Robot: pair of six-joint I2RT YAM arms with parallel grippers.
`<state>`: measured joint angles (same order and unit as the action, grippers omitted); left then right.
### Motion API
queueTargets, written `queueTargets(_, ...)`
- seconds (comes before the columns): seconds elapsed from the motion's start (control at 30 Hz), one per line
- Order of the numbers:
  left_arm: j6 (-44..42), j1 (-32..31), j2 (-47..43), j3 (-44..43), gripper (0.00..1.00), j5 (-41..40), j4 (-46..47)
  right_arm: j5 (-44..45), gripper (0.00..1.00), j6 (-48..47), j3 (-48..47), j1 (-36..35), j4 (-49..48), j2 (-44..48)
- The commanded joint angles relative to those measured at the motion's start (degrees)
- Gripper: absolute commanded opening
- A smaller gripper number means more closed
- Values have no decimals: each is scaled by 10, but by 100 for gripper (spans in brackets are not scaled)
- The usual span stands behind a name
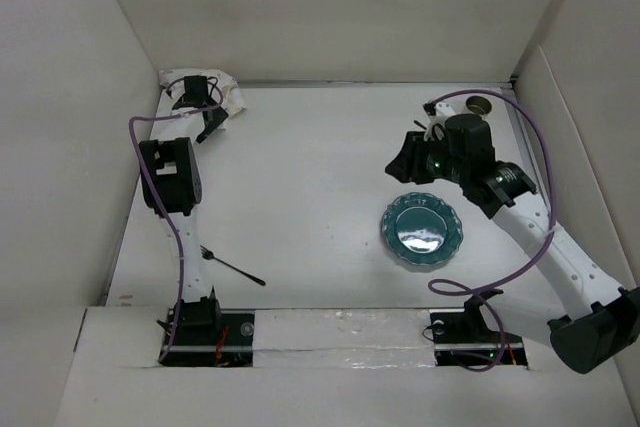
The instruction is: Set the dinner table for one person
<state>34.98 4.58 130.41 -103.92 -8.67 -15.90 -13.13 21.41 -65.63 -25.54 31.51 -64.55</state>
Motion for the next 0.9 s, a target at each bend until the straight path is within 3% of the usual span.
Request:
queueTargets(0.0, 52, 11, -27, 35, 62, -3, 77, -8, 45, 2, -14, -8, -22, -4)
queueTargets(0.17, 58, 17, 0, 22, 61, 2, 91, 3, 46, 21, -18, -29, -27, -22)
queueTargets(0.3, 57, 17, -4, 1, 50, 1, 107, 12, 45, 30, -28, -59, -29, -44)
queueTargets(0.33, 56, 17, -9, 5, 45, -1, 107, 13, 45, 34, -28, -65, -31, -44)
queueTargets(0.37, 51, 17, -15, 6, 34, -5, 117, 15, 46, 36, -28, -77, -37, -51)
queueTargets(0.4, 47, 17, -19, 9, 17, -4, 121, 16, 45, 39, -27, -83, -43, -54)
queueTargets(0.47, 29, 17, -38, -4, 0, 4, 118, 20, 45, 50, -22, -99, -64, -65)
queueTargets(0.67, -10, -11, -115, -20, 0, 46, 119, 26, 39, 49, -29, -117, -91, -88)
queueTargets(0.87, -25, -96, -226, -76, 0, 144, 110, 42, 28, 17, -88, -117, -94, -120)
